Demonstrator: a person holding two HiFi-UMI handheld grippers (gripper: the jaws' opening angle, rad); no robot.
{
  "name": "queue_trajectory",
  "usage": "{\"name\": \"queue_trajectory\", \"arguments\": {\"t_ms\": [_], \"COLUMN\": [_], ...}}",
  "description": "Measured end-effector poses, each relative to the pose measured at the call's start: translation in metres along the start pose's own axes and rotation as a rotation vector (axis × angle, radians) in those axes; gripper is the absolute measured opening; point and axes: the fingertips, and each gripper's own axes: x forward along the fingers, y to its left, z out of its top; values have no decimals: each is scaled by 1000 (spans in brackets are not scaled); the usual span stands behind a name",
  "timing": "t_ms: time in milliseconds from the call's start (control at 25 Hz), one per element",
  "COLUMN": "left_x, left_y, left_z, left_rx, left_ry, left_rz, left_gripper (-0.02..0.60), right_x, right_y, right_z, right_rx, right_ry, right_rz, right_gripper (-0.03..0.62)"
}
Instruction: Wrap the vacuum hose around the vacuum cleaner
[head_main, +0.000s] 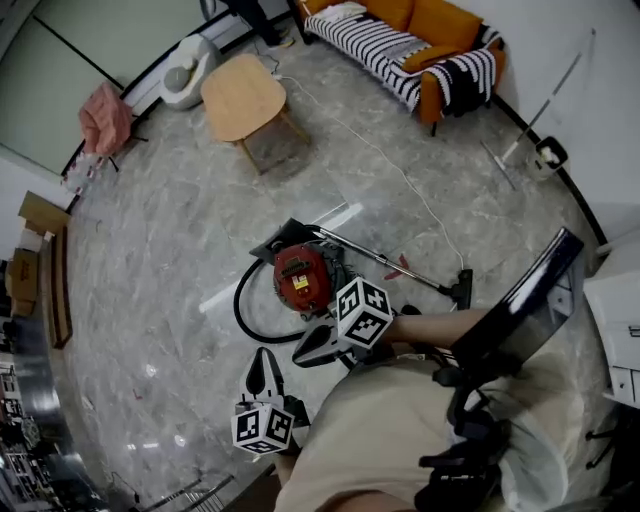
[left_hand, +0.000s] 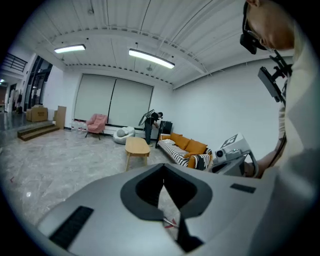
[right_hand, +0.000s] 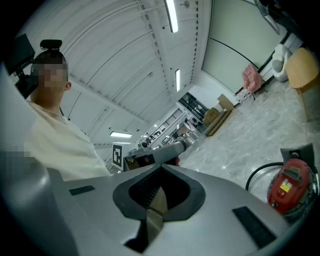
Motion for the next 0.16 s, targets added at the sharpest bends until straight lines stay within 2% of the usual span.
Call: {"name": "queue_trajectory", "arguments": {"t_ms": [160], "left_x": [-30], "left_y": [33], "left_z": [3], "left_rx": [34], "left_ry": [-19], "left_rz": [-62], "left_gripper": [6], "right_x": [56], "right_y": [6], "right_z": [-8], "right_rx": [4], "right_ry": [11], "right_rz": [-10], "right_gripper": [5]}}
